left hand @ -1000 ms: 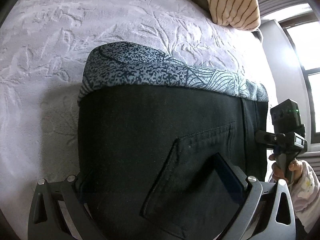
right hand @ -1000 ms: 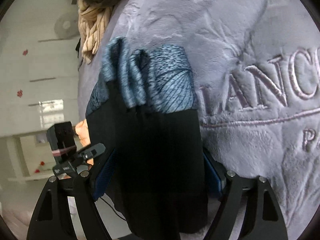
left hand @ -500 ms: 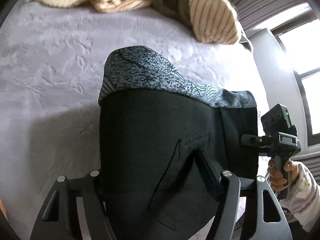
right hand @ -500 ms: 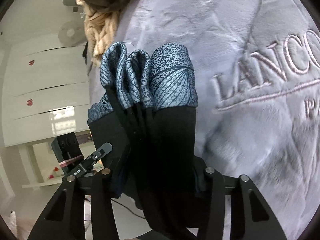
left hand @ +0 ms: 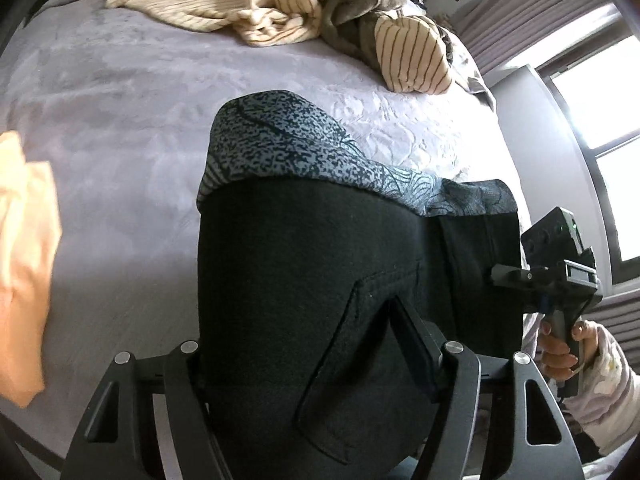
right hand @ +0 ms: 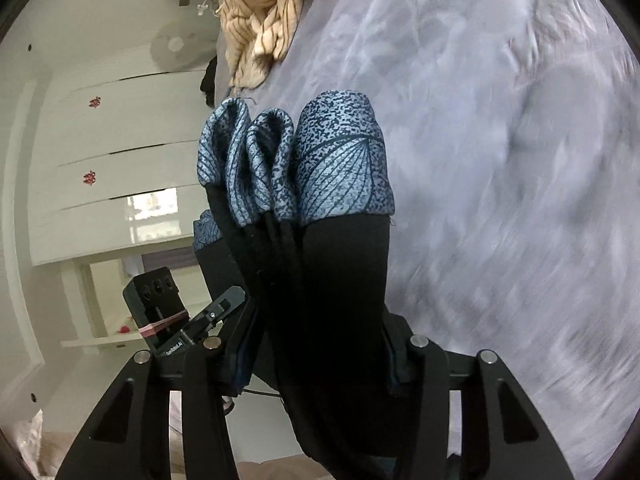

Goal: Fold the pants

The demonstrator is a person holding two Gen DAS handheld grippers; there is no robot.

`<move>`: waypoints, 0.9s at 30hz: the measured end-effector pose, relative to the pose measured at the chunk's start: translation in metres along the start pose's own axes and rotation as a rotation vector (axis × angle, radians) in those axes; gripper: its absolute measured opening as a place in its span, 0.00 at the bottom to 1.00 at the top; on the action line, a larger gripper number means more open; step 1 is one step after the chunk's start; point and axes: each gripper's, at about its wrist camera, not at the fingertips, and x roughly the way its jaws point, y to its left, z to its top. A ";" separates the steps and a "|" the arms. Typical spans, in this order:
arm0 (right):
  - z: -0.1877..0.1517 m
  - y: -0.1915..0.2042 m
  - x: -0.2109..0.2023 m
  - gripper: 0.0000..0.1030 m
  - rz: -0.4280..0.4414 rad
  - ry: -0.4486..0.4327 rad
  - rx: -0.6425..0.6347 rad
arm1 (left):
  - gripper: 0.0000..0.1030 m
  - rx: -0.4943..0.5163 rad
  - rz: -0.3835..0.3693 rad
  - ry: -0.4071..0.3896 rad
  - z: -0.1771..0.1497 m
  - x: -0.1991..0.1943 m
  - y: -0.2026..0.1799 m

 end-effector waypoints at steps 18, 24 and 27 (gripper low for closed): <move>-0.060 -0.007 0.104 0.56 -0.295 -0.023 -0.027 | 0.77 -0.104 0.195 0.006 -0.059 0.022 0.103; -0.071 0.010 0.087 0.61 -0.483 -0.088 -0.098 | 0.77 -0.069 0.313 -0.064 -0.056 -0.004 0.101; -0.077 0.019 0.068 0.45 -0.580 -0.139 -0.132 | 0.77 -0.091 0.324 -0.073 -0.052 -0.013 0.108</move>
